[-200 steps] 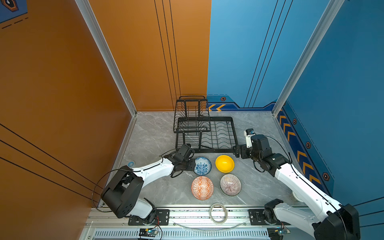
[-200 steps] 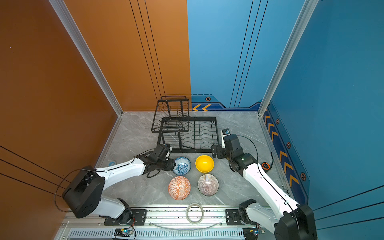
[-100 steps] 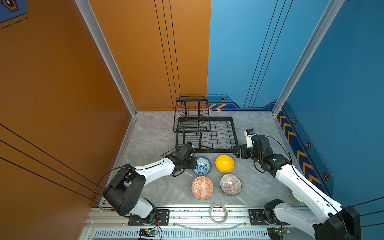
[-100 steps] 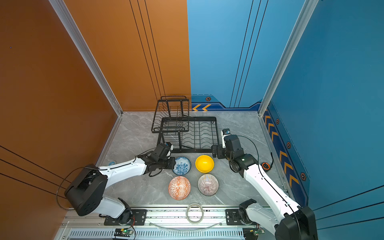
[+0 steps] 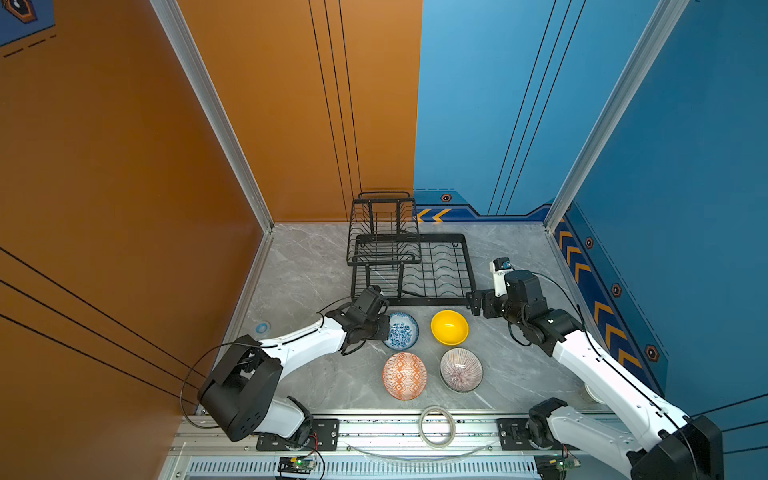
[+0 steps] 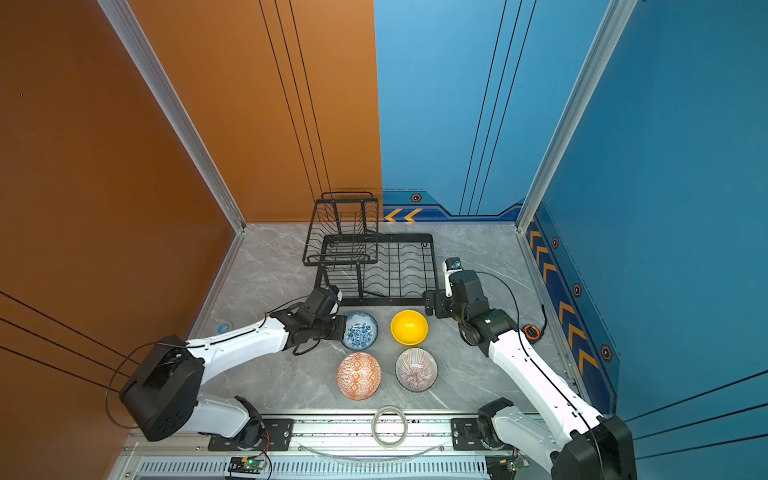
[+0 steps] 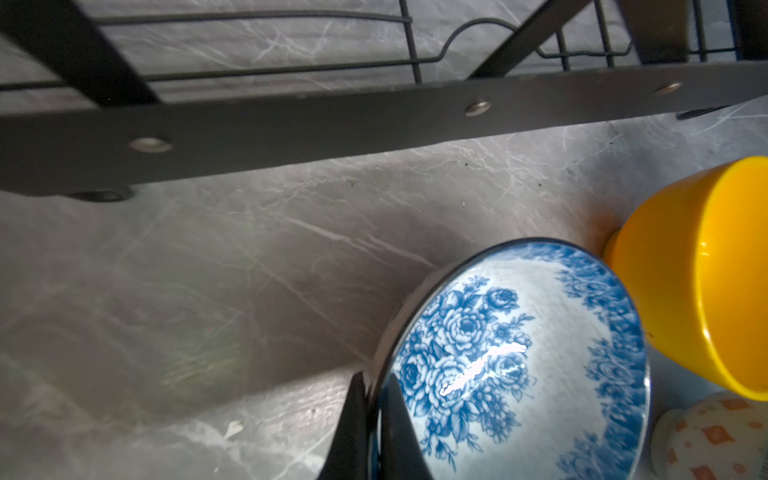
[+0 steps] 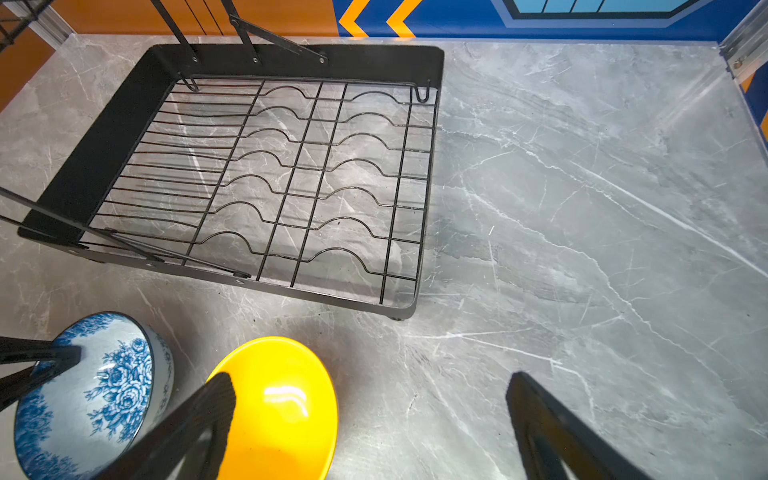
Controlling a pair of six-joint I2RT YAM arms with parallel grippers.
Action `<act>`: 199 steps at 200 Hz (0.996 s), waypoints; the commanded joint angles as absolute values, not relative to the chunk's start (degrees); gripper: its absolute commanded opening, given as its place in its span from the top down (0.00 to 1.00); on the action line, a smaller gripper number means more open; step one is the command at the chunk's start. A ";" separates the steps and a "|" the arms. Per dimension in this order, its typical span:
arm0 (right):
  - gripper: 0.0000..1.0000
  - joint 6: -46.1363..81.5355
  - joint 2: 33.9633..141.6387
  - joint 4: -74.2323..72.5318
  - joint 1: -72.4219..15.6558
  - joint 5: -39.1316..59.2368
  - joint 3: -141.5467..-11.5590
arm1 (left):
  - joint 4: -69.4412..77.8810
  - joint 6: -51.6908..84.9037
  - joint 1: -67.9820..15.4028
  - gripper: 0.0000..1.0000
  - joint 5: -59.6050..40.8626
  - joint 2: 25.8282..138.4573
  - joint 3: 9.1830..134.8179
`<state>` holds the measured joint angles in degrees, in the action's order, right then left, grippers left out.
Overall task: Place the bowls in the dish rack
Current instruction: 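Tilt the blue floral bowl up with the left gripper while the right grasps its rim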
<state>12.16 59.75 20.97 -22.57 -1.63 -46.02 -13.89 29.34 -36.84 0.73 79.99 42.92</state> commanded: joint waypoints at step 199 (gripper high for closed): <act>0.23 15.09 64.80 27.96 -43.63 4.55 -60.29 | -11.77 17.31 -50.63 1.00 18.76 65.04 54.24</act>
